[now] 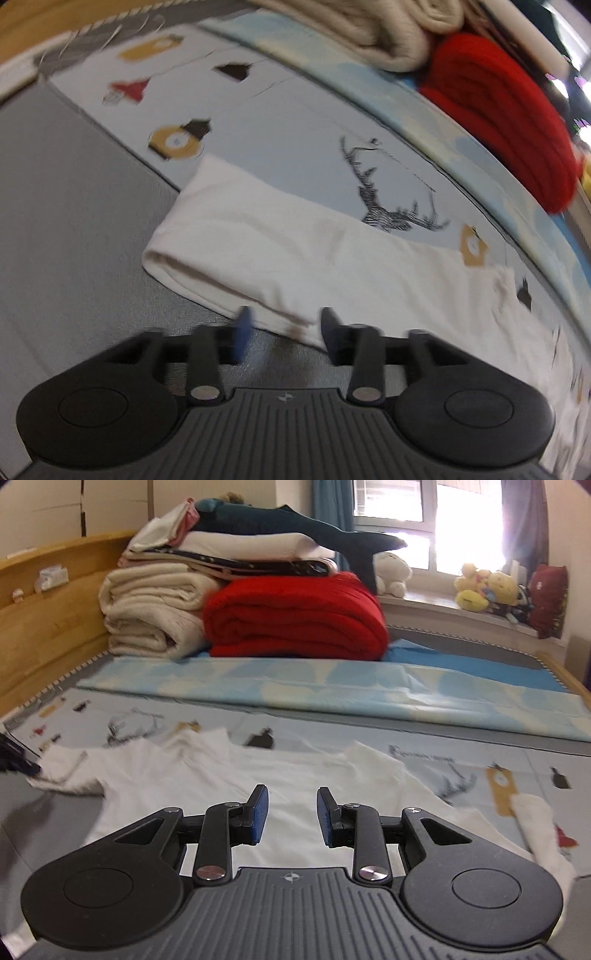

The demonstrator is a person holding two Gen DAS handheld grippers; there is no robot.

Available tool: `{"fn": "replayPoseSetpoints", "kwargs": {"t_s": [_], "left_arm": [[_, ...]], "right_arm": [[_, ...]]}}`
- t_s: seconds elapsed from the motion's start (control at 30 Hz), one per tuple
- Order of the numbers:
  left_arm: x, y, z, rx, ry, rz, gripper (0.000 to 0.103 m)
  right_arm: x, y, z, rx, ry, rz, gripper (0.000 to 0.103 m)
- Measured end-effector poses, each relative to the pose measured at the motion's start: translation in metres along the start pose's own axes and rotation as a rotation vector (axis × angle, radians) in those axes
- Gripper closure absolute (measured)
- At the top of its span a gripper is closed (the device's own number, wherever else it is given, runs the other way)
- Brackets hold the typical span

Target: Fold small clothes

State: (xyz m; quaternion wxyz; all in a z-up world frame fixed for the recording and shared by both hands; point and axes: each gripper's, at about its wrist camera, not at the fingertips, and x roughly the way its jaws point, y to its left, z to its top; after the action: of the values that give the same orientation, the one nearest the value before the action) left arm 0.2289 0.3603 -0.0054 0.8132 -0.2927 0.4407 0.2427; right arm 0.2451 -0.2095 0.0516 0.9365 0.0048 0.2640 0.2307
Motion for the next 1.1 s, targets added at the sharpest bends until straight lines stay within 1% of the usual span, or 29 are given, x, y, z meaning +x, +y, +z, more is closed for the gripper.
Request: {"fn": "replayPoseSetpoints", "kwargs": {"t_s": [0.13, 0.27, 0.33, 0.4, 0.43, 0.47, 0.5, 0.57, 0.63, 0.7, 0.73, 0.8, 0.83, 0.9, 0.97, 1.03, 1.07, 1.1], "left_arm": [[0.016, 0.001, 0.008, -0.026, 0.019, 0.014, 0.054], [0.027, -0.005, 0.011, -0.049, 0.033, 0.031, 0.055], [0.031, -0.009, 0.011, -0.053, 0.039, 0.055, 0.055], [0.038, -0.02, 0.011, -0.023, 0.064, 0.114, 0.064], [0.042, -0.026, 0.011, -0.002, 0.073, 0.147, 0.077], [0.043, -0.032, 0.011, 0.021, 0.069, 0.17, 0.086], [0.042, -0.04, 0.011, 0.052, 0.053, 0.195, 0.091], [0.04, -0.057, 0.012, 0.12, -0.001, 0.252, 0.095], [0.03, -0.069, 0.014, 0.146, -0.054, 0.256, 0.097], [0.018, -0.078, 0.017, 0.13, -0.091, 0.212, 0.097], [0.012, -0.083, 0.017, 0.114, -0.1, 0.173, 0.097], [0.0, -0.095, 0.014, 0.072, -0.092, 0.053, 0.097], [-0.004, -0.102, 0.01, 0.049, -0.071, -0.026, 0.097], [-0.008, -0.121, -0.004, 0.022, 0.001, -0.205, 0.097], [-0.006, -0.15, -0.026, 0.049, 0.079, -0.345, 0.097], [0.002, -0.179, -0.052, 0.097, 0.177, -0.444, 0.097], [0.008, -0.195, -0.066, 0.134, 0.248, -0.479, 0.096], [0.014, -0.208, -0.078, 0.177, 0.303, -0.492, 0.096]], "right_arm": [[0.021, 0.016, 0.011, 0.03, -0.001, 0.039, 0.072], [0.044, 0.03, 0.012, 0.018, 0.03, 0.072, 0.071], [0.055, 0.036, 0.011, 0.017, 0.056, 0.086, 0.071], [0.063, 0.04, 0.011, 0.025, 0.076, 0.097, 0.071], [0.066, 0.042, 0.011, 0.026, 0.084, 0.102, 0.071], [0.069, 0.044, 0.012, 0.026, 0.089, 0.107, 0.071], [0.07, 0.046, 0.013, 0.026, 0.089, 0.112, 0.071], [0.072, 0.049, 0.015, 0.031, 0.089, 0.121, 0.07], [0.073, 0.053, 0.018, 0.037, 0.089, 0.129, 0.069], [0.074, 0.056, 0.02, 0.044, 0.085, 0.132, 0.068], [0.074, 0.056, 0.02, 0.052, 0.084, 0.134, 0.068], [0.076, 0.055, 0.021, 0.075, 0.089, 0.139, 0.068], [0.077, 0.055, 0.021, 0.087, 0.094, 0.142, 0.068], [0.079, 0.055, 0.019, 0.095, 0.099, 0.126, 0.067], [0.081, 0.054, 0.018, 0.096, 0.099, 0.101, 0.067], [0.082, 0.052, 0.018, 0.116, 0.097, 0.091, 0.068], [0.083, 0.05, 0.018, 0.132, 0.096, 0.087, 0.068], [0.084, 0.047, 0.018, 0.15, 0.096, 0.081, 0.068]]}}
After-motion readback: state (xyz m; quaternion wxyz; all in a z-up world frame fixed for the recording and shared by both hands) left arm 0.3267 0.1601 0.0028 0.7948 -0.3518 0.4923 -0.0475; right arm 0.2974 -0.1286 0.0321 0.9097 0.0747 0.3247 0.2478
